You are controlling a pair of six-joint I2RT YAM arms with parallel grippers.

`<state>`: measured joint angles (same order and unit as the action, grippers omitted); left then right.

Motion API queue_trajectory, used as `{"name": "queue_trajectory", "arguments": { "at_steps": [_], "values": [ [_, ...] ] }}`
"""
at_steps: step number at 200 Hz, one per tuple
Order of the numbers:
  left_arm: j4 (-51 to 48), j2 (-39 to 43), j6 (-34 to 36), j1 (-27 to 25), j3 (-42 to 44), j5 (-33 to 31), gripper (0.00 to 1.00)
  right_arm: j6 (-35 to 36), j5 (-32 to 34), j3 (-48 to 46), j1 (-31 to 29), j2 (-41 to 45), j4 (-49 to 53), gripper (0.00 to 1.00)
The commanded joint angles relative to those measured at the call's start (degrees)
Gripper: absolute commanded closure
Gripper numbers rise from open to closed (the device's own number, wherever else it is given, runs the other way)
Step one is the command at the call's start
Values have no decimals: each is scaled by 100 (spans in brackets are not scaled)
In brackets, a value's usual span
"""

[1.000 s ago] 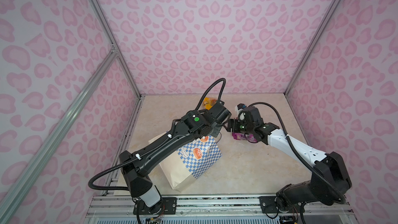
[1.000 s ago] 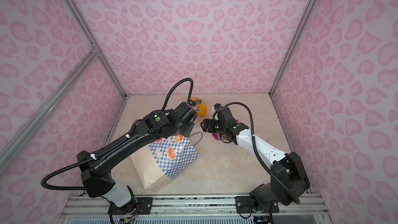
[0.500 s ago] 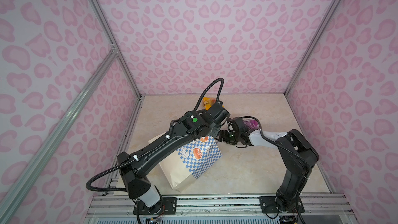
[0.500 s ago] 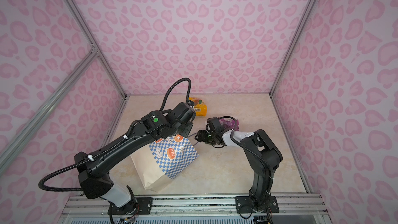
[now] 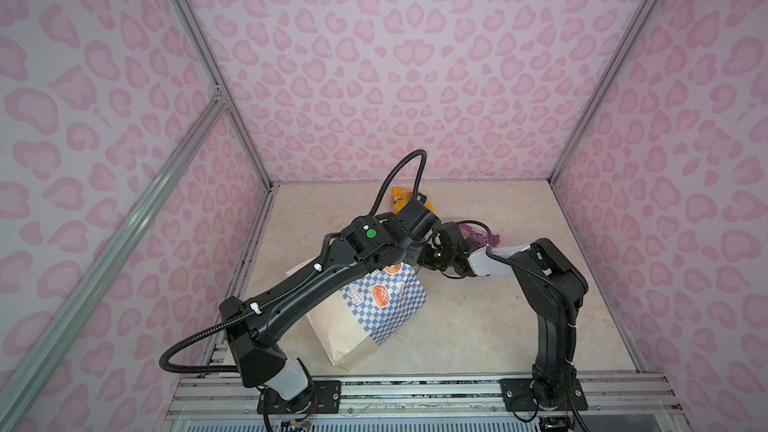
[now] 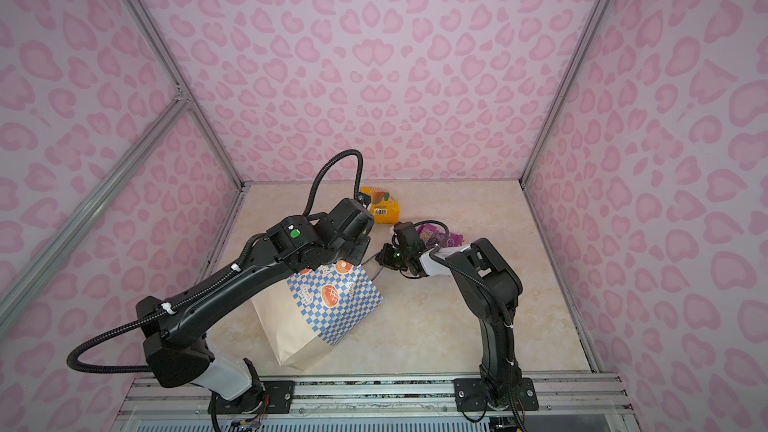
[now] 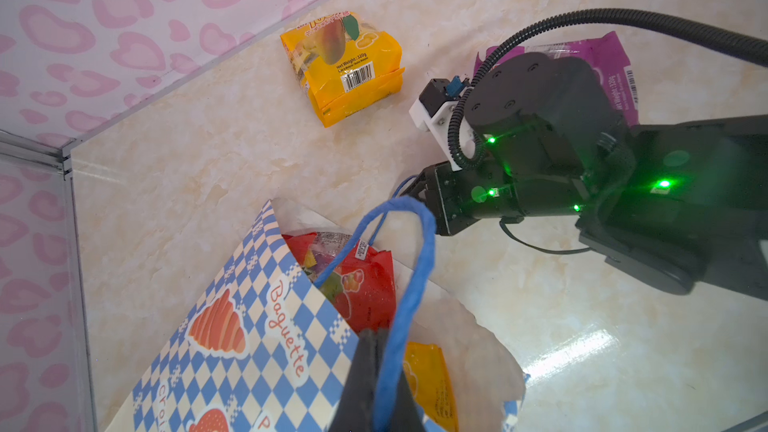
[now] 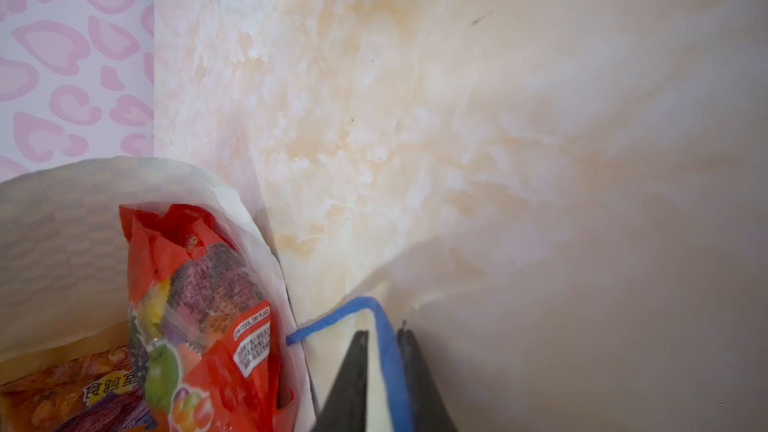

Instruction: Place the snacks into the paper bag

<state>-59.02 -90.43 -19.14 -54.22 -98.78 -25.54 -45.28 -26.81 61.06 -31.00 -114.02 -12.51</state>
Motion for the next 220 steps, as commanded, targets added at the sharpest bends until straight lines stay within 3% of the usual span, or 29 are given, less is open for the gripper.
{"name": "queue_trajectory", "arguments": {
  "at_steps": [1,32,66,144,187,220],
  "values": [
    [-17,111,-179,16,30,-255,97,104,-98,64,32,292,-116,100],
    [-173,249,-480,199,11,-443,97,124,-509,59,157,1149,-96,100],
    [-49,445,-483,416,-58,-177,97,131,-837,358,312,1995,265,100],
    [-220,625,-82,1181,-967,362,97,351,-978,2281,432,2679,1749,100],
    [-24,1085,-95,1574,-441,548,97,316,-662,2757,328,2950,1919,100],
    [268,1340,-133,1895,347,807,97,445,-371,2474,59,3025,1997,100]
  ]
}}
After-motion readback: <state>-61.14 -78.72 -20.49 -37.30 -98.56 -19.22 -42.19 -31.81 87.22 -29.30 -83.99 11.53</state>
